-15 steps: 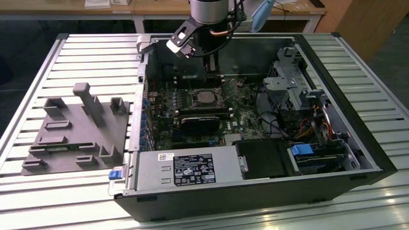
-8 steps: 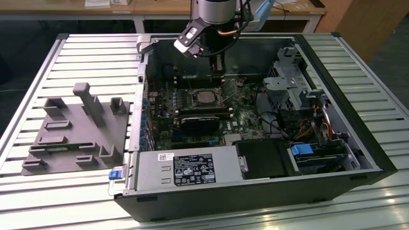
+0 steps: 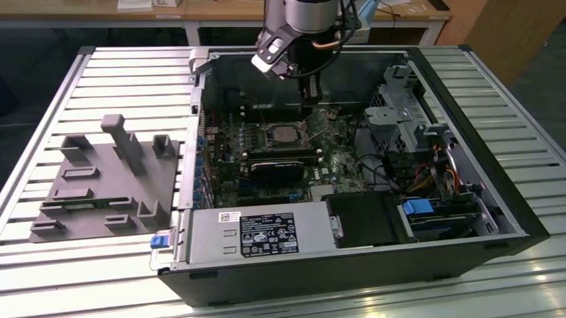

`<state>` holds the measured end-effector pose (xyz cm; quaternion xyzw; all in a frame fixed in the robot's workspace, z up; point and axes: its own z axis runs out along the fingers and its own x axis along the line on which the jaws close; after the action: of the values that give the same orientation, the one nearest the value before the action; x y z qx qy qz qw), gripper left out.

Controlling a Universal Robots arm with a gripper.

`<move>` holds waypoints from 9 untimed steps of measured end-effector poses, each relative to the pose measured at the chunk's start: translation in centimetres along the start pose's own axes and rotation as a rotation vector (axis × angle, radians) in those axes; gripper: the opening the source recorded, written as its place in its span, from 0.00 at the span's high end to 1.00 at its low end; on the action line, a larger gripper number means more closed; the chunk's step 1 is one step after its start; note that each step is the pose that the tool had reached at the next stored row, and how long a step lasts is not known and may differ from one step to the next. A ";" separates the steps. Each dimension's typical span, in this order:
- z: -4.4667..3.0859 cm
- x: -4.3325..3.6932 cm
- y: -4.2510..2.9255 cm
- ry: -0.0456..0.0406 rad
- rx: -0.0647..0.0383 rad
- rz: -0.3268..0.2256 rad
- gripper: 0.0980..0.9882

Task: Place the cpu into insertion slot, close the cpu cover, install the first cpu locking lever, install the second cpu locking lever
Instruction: 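Close the cpu cover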

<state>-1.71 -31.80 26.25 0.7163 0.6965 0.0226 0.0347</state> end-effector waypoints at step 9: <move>0.13 0.05 1.65 -0.0002 0.003 0.000 1.00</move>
<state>-0.06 -31.80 26.25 0.7164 0.6966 0.0216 0.0338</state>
